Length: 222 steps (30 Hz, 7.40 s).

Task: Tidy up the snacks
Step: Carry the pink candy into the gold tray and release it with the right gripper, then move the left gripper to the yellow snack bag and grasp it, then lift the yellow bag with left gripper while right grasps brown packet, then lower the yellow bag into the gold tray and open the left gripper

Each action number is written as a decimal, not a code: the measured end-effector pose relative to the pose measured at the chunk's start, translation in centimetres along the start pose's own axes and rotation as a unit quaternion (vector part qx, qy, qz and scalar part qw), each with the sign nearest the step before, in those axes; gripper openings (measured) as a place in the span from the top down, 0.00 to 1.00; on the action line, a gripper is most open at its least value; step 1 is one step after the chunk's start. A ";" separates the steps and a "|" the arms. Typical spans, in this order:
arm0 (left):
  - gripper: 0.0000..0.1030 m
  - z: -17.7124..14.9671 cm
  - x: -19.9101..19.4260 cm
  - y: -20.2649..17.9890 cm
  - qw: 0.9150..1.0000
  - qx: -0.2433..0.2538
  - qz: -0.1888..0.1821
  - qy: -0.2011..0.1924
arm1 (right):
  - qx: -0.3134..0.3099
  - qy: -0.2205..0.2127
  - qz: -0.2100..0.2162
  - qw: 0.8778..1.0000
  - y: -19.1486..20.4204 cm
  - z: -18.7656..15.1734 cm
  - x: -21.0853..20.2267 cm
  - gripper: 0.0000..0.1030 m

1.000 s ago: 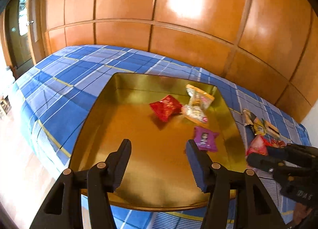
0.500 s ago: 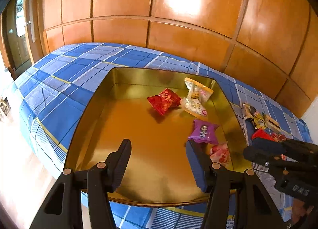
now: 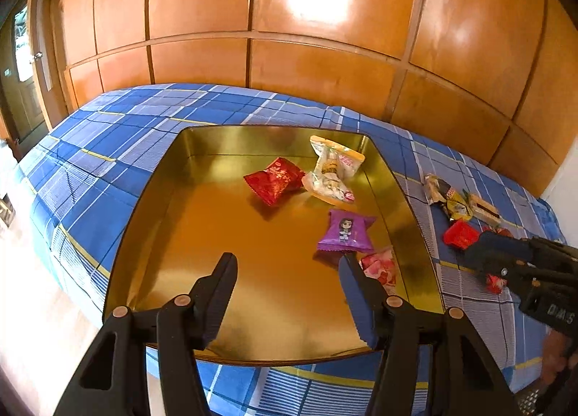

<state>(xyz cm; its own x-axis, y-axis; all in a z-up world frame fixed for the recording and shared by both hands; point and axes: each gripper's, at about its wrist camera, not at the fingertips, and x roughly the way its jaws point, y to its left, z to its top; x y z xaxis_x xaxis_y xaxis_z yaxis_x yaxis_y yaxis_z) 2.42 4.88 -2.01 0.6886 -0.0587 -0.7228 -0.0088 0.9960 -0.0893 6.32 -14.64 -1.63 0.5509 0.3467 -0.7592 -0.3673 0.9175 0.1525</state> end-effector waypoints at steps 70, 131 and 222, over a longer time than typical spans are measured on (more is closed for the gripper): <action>0.40 6.9 9.0 -20.6 0.974 0.122 -0.151 0.116 | 0.213 -0.013 -0.194 0.957 -28.2 -4.0 -9.2 0.62; 0.73 2.8 8.6 -17.3 0.967 0.090 -0.206 0.121 | 0.357 0.093 -0.032 0.929 -28.8 -4.1 2.6 0.43; 0.44 -0.3 2.2 -2.6 0.998 0.025 0.032 0.039 | 0.041 0.106 -0.185 0.976 -22.1 -4.8 3.2 0.63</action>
<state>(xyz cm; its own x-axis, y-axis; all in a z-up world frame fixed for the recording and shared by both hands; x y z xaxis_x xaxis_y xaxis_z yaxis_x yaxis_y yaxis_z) 3.77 2.15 -3.59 0.6286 0.0025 -0.7777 -0.0131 0.9999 -0.0074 12.61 -34.73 -10.48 0.4645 -0.0511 -0.8841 -0.1070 0.9878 -0.1133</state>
